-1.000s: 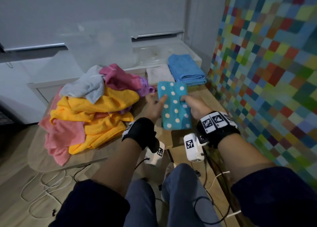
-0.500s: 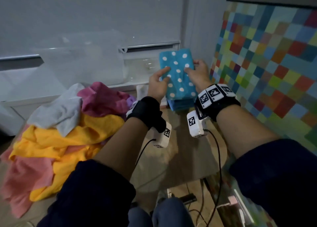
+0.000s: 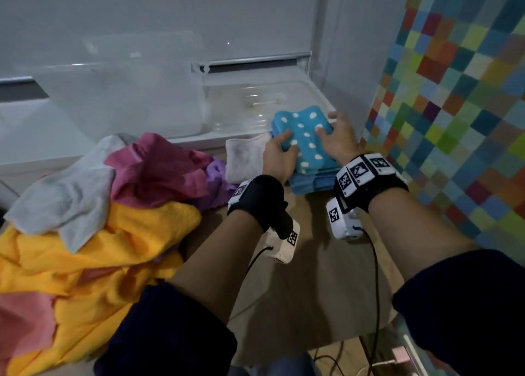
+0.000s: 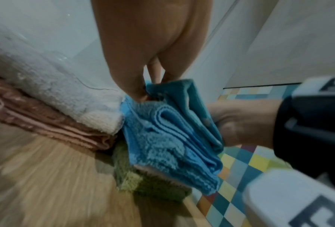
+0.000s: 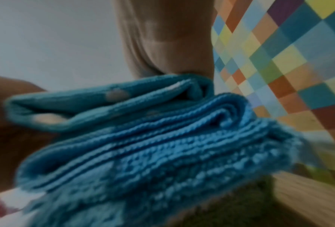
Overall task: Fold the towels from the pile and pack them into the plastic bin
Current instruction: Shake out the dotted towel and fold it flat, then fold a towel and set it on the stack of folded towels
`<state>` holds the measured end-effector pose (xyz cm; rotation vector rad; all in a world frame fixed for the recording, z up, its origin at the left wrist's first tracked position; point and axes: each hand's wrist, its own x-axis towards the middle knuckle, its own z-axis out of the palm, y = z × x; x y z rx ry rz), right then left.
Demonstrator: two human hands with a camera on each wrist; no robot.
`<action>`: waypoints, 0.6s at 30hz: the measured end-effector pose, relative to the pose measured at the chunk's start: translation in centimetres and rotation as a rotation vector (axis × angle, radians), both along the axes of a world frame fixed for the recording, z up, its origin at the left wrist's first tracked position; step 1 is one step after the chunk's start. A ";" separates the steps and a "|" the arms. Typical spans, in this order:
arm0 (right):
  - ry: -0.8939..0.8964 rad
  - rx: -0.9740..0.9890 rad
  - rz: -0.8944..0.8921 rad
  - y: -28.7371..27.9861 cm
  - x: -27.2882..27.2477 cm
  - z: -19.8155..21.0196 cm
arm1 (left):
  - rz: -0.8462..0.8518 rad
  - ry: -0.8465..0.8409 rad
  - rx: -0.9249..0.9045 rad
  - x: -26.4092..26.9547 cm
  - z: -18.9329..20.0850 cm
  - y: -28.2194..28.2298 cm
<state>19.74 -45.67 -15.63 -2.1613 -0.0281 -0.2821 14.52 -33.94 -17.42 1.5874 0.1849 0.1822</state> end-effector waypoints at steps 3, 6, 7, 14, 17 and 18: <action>-0.212 -0.348 -0.018 0.4 -0.7 0.1 | -0.037 -0.035 0.218 0.4 -0.9 -0.3; -0.147 -0.598 0.138 0.6 -1.2 -1.1 | -0.042 -0.034 0.629 0.4 -2.4 0.2; -0.062 -0.623 0.188 0.3 -1.1 -1.8 | -0.048 -0.021 0.699 0.4 -2.5 0.4; 0.202 -0.733 0.319 -0.6 0.8 -3.0 | -0.196 0.092 0.821 -1.1 -1.1 0.4; 0.092 -0.841 0.181 0.0 -0.7 -1.7 | -0.174 0.013 0.864 -3.3 0.1 2.8; 0.000 -0.856 0.130 0.5 -1.8 -0.9 | -0.095 -0.038 0.921 -4.2 0.5 4.1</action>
